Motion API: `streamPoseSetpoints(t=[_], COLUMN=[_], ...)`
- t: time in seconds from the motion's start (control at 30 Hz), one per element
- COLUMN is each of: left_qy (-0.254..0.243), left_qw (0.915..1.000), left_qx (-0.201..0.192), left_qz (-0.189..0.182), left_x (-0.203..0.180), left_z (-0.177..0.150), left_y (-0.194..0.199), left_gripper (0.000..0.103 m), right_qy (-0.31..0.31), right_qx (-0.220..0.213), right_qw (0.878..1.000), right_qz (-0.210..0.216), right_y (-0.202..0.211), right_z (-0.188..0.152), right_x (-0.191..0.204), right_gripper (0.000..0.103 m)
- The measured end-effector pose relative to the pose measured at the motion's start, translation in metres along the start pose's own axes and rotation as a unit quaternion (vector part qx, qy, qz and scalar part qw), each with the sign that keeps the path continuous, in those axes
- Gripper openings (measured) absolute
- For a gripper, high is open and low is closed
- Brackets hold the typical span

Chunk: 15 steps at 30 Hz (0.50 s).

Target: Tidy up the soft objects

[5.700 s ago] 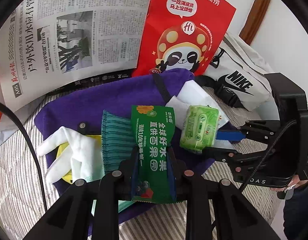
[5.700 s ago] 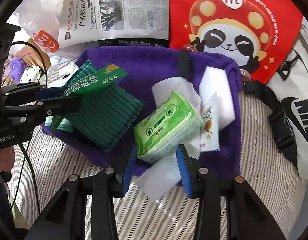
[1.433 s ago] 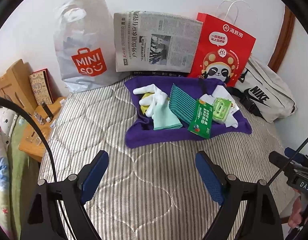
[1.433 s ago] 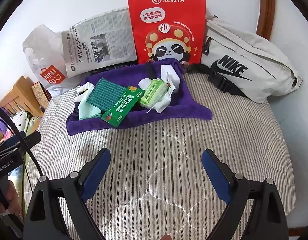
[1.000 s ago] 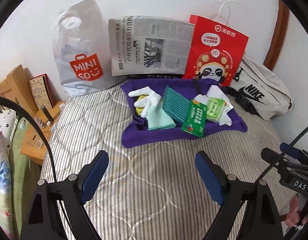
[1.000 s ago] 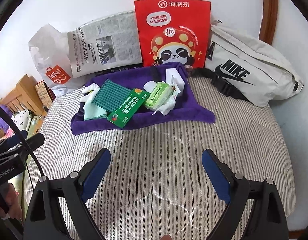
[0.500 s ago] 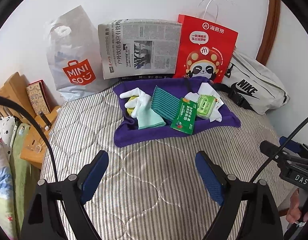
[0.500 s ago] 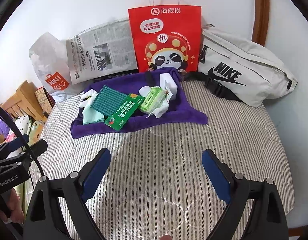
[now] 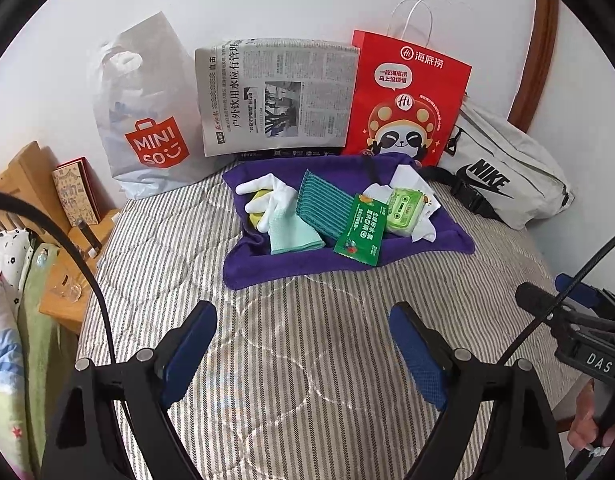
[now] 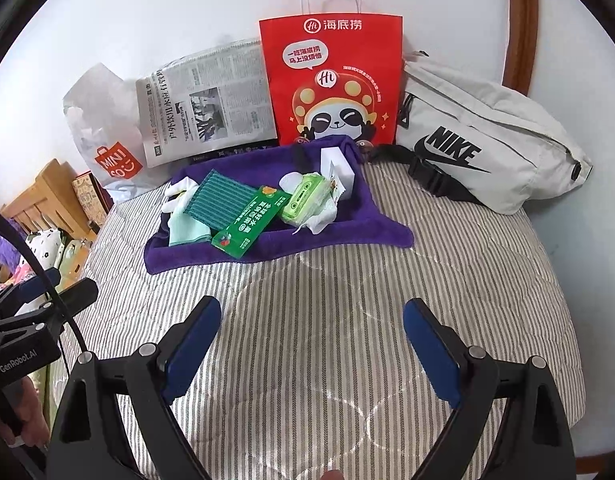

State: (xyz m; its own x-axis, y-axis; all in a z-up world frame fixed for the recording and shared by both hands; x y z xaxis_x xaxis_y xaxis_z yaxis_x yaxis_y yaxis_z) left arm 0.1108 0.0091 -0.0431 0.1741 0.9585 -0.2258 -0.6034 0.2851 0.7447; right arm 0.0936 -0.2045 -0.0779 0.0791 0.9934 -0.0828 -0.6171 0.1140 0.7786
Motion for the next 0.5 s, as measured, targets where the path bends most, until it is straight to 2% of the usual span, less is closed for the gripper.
streamPoseSetpoints(t=[0.5], left_qy=[0.010], left_qw=[0.9999], left_qx=[-0.001], left_qz=[-0.002], left_x=[0.0031], left_z=[-0.0014], left_y=[0.0001], left_gripper=[0.088], right_qy=[0.001], right_qx=[0.000], right_qw=[1.000], right_qz=[-0.001], right_y=[0.0005], right_z=[0.0008], right_x=[0.0018], right_gripper=[0.092])
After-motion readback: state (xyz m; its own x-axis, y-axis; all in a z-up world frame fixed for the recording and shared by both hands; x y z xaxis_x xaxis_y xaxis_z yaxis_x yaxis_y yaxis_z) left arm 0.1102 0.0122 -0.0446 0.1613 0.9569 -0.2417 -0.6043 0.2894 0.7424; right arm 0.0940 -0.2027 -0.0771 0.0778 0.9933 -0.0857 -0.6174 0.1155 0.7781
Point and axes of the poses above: each gripper's, at about its wrist camera, not at the fingertips, and y roughly against the way its jaws point, x to its left, z to its top, the point moved 10 cm from there along -y, roughly the way its jaws point, and after that the axes turned 12 degrees about -z, right-handed, at the moved point
